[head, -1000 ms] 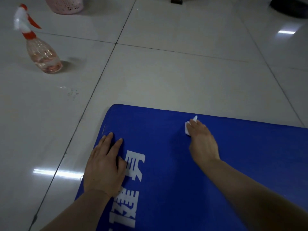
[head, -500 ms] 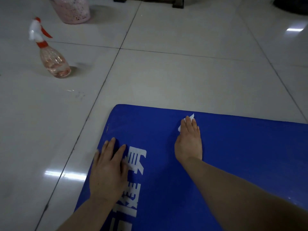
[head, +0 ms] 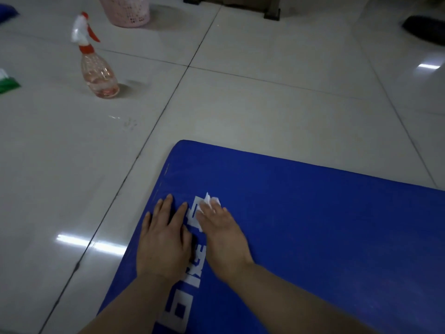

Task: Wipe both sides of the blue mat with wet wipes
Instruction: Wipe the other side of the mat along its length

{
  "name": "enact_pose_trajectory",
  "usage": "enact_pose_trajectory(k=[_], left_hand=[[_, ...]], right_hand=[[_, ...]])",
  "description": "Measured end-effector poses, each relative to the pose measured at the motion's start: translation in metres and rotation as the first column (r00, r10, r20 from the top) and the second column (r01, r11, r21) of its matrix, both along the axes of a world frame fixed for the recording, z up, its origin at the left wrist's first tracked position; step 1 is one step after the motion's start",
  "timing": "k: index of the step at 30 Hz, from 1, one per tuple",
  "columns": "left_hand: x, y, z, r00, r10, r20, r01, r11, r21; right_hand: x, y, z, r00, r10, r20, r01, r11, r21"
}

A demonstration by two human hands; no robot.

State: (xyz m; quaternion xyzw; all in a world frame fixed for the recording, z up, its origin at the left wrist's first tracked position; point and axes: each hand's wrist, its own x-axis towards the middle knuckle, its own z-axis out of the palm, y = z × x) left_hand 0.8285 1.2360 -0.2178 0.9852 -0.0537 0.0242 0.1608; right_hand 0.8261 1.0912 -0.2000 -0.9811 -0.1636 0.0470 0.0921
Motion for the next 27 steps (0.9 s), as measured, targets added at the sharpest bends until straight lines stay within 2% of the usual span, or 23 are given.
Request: enact_pose_trajectory(k=[2,4,6,8,9,11,13,14,15,16,17,19,22,23,24,25,27], left_hand=[[-0.001,0.000,0.001,1.000,0.001,0.001,-0.001,1.000,-0.001],[-0.001,-0.001,0.001,1.000,0.006,-0.005,-0.006,1.000,-0.003],[0.000,-0.001,0.001,1.000,0.011,-0.009,-0.011,1.000,-0.005],[-0.001,-0.002,0.001,1.000,0.014,-0.012,-0.014,1.000,0.004],[-0.001,-0.002,0.001,1.000,0.013,-0.010,-0.013,1.000,0.005],[-0.001,-0.002,0.001,1.000,0.012,-0.006,-0.012,1.000,-0.003],[-0.002,-0.001,0.000,1.000,0.014,-0.005,-0.014,1.000,-0.012],[-0.001,-0.001,0.001,1.000,0.014,0.001,-0.014,1.000,-0.011],[-0.001,0.000,0.000,1.000,0.011,0.005,-0.011,1.000,-0.013],[-0.001,0.000,-0.001,1.000,0.010,0.003,-0.010,1.000,-0.017],[-0.001,0.000,-0.002,1.000,0.008,0.002,-0.008,1.000,-0.021],[-0.002,0.001,0.000,1.000,0.016,0.004,-0.016,1.000,-0.019],[-0.001,0.000,0.001,1.000,0.011,0.000,-0.011,1.000,-0.027],[-0.001,0.000,0.000,1.000,0.005,0.001,-0.005,1.000,-0.027],[-0.001,0.001,0.000,1.000,0.004,-0.003,-0.004,1.000,-0.030],[-0.001,0.001,-0.001,1.000,0.001,-0.004,-0.001,0.999,-0.039],[0.000,0.001,-0.001,1.000,-0.015,0.011,0.016,0.998,-0.056]], right_hand=[[-0.004,-0.013,-0.007,0.998,-0.035,0.059,0.038,0.998,-0.049],[-0.009,-0.047,-0.009,0.979,-0.159,0.125,0.174,0.977,-0.120],[-0.018,-0.087,-0.010,0.927,-0.332,0.176,0.350,0.933,-0.087],[-0.025,-0.103,-0.002,0.866,-0.478,0.148,0.480,0.877,0.024],[-0.026,-0.099,0.001,0.863,-0.484,0.143,0.488,0.873,0.008],[-0.030,-0.072,0.001,0.925,-0.362,0.116,0.376,0.916,-0.143],[-0.030,-0.034,-0.003,0.962,-0.235,0.142,0.249,0.964,-0.092],[-0.031,-0.014,-0.007,0.975,-0.146,0.165,0.167,0.978,-0.125],[-0.035,0.001,-0.008,0.989,-0.001,0.148,0.025,0.987,-0.160],[-0.039,0.009,-0.003,0.997,0.065,0.052,-0.056,0.987,-0.148],[-0.039,0.009,0.000,0.996,0.090,-0.007,-0.089,0.980,-0.175],[-0.041,-0.008,0.008,0.996,0.087,0.003,-0.083,0.957,-0.279],[-0.052,-0.067,0.002,0.983,-0.099,0.157,0.142,0.945,-0.294],[-0.053,-0.080,0.005,0.958,-0.244,0.151,0.277,0.923,-0.265],[-0.053,-0.087,0.011,0.926,-0.371,0.064,0.376,0.913,-0.158],[-0.054,-0.092,0.012,0.907,-0.416,0.066,0.420,0.903,-0.091],[-0.051,-0.094,0.016,0.911,-0.413,0.020,0.413,0.906,-0.100]])
